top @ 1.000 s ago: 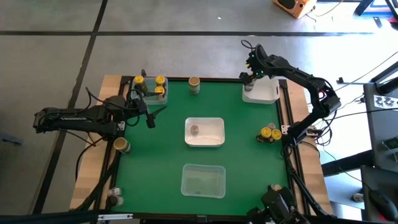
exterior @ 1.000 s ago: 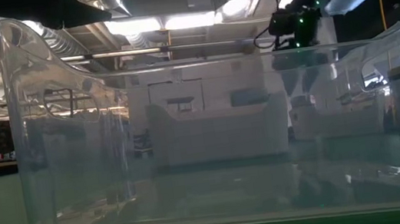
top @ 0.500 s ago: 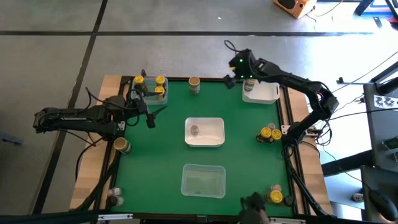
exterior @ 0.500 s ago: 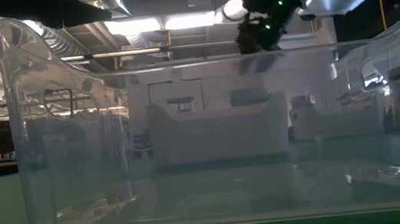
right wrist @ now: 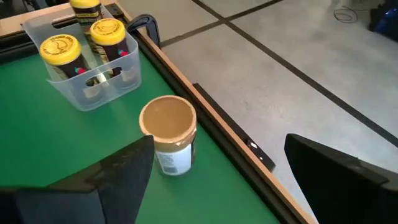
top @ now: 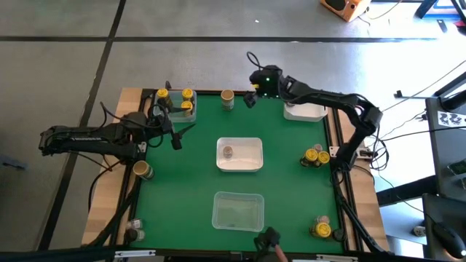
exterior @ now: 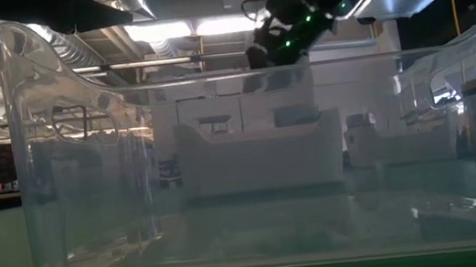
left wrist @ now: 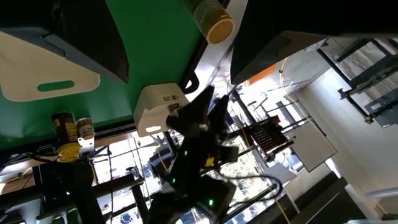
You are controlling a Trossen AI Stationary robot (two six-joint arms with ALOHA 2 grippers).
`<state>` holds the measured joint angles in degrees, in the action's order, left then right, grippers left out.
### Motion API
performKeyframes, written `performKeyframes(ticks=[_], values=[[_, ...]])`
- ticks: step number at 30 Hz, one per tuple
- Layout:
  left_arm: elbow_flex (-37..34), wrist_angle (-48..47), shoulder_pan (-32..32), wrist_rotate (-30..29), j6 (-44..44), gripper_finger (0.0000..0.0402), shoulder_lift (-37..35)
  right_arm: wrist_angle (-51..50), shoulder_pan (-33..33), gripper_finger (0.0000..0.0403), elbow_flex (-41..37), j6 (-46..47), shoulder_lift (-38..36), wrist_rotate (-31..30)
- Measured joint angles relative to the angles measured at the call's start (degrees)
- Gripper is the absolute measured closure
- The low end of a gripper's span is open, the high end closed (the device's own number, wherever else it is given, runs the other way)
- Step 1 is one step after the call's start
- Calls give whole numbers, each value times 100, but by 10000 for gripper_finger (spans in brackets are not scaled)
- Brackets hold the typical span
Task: Sort spices by type
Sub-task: Put the top gold seasoning bottle into the top white bin
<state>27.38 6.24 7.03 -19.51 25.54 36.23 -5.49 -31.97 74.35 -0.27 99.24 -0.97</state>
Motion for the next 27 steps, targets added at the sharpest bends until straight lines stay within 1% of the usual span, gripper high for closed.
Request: performKeyframes(ticks=[7, 13, 20, 27], values=[[0, 6, 0, 0, 0, 123, 1, 750, 50, 43, -2, 155, 542, 366], [0, 26, 0, 0, 13, 123, 0, 1200, 48, 43, 0, 297, 869, 468], [0, 33, -2, 0, 16, 123, 0, 1176, 46, 43, 399, 302, 1133, 516], [0, 35, 0, 0, 13, 123, 2, 1124, 50, 43, 903, 304, 1592, 569]])
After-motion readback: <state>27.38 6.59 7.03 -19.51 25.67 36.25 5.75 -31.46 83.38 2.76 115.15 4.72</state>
